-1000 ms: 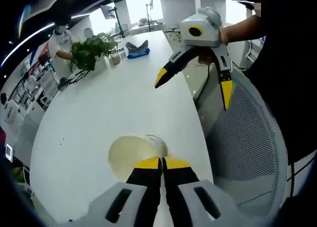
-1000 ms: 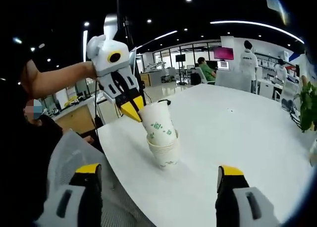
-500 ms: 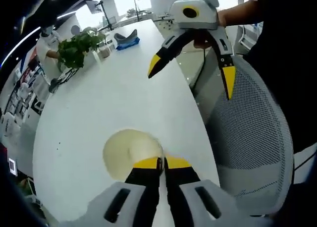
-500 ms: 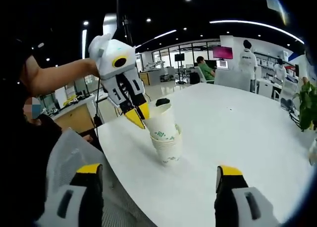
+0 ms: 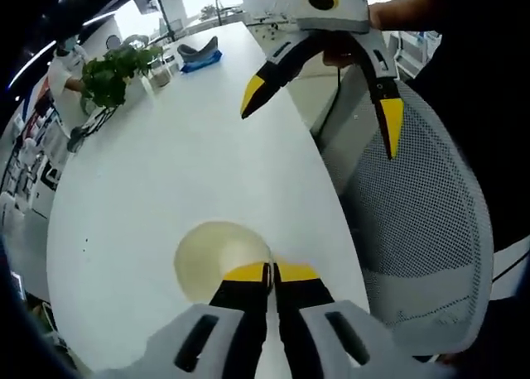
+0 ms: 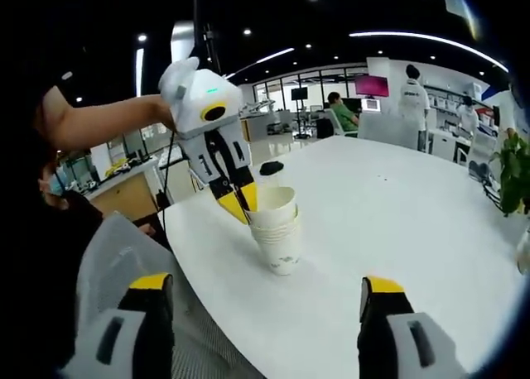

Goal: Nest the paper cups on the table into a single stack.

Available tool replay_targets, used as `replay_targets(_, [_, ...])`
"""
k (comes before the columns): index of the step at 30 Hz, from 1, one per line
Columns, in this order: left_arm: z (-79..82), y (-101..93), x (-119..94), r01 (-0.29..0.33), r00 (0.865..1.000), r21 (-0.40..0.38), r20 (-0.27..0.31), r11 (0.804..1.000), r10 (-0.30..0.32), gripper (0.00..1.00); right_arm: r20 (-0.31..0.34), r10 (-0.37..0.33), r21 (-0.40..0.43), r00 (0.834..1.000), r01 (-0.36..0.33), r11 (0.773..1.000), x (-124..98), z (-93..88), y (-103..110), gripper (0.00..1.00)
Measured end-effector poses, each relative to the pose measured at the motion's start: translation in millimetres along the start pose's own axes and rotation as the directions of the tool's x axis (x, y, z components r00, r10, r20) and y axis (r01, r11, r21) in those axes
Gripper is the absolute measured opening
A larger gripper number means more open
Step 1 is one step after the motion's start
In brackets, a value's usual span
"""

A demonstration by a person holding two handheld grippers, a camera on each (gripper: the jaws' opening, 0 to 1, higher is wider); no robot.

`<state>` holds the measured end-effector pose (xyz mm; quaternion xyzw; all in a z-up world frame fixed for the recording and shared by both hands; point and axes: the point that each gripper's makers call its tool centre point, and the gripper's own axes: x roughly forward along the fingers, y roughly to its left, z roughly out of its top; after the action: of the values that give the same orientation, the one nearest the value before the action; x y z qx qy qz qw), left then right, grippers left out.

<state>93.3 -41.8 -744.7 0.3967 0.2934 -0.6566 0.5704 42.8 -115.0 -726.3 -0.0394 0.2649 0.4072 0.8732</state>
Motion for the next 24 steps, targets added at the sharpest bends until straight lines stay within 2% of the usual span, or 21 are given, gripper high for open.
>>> replay_targets(14, [-4.5,0.2,15,0.042,0.999,-0.01,-0.022,0.999,-0.042,0.0,-0.006,-0.005,0.01,1.0,0.005,1.0,-1,-3.6,0,0.93])
replay_targets(24, [-1.3,-0.4,18,0.059,0.998,-0.031,-0.021,0.998,-0.06,0.01,-0.009,-0.012,0.014,1.0,0.012,1.0,-3,-6.3,-1,0.93])
